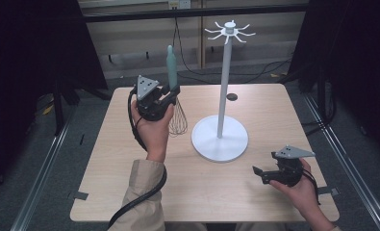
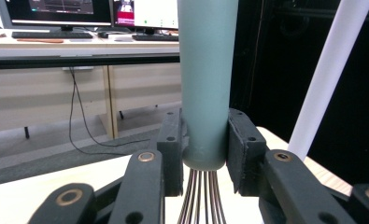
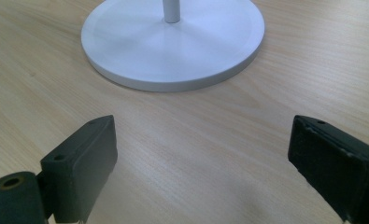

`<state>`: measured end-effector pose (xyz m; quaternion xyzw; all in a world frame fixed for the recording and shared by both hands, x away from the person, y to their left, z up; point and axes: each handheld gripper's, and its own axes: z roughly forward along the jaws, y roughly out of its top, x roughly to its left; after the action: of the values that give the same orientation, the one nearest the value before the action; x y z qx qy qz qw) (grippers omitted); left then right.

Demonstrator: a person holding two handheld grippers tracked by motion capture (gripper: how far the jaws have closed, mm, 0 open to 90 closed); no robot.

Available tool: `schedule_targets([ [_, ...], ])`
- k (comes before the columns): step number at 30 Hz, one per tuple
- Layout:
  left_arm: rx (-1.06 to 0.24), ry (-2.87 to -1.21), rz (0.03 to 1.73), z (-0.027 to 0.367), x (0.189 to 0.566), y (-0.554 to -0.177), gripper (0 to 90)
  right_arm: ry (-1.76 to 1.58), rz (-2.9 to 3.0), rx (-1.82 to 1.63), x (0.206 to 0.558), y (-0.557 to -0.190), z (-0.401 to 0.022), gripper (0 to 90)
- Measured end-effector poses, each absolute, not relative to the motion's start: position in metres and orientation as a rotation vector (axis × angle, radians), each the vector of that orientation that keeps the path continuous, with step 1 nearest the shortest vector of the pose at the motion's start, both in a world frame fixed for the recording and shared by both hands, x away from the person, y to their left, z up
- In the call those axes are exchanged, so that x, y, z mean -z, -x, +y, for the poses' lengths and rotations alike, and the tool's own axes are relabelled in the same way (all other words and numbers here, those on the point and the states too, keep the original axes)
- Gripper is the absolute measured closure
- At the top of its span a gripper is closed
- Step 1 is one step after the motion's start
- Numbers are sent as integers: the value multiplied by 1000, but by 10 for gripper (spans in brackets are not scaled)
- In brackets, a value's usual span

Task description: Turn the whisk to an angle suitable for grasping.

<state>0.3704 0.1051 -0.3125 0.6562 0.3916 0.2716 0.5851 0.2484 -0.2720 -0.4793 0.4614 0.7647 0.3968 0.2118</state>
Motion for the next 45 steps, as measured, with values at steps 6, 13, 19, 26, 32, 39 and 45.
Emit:
schedule_targets([
  [6,-630,-1532,896,98,307,-372,697,-1287,2120,-1103,478,-248,-272,78],
  [13,-628,-1536,880,89,301,-374,697,-1289,2119,-1107,478,-248,-272,78],
  [19,-630,-1545,867,83,295,-376,697,-1279,2123,-1105,478,-247,-272,77],
  [26,-623,-1535,858,76,287,-377,697,-1277,2122,-1106,478,-247,-271,76],
  [32,-620,-1544,840,69,284,-379,697,-1280,2120,-1107,477,-247,-272,75],
  [39,-612,-1553,825,57,281,-381,697,-1280,2117,-1109,477,-247,-272,75],
  [45,-611,-1563,814,47,279,-383,697,-1280,2115,-1114,476,-247,-272,75],
])
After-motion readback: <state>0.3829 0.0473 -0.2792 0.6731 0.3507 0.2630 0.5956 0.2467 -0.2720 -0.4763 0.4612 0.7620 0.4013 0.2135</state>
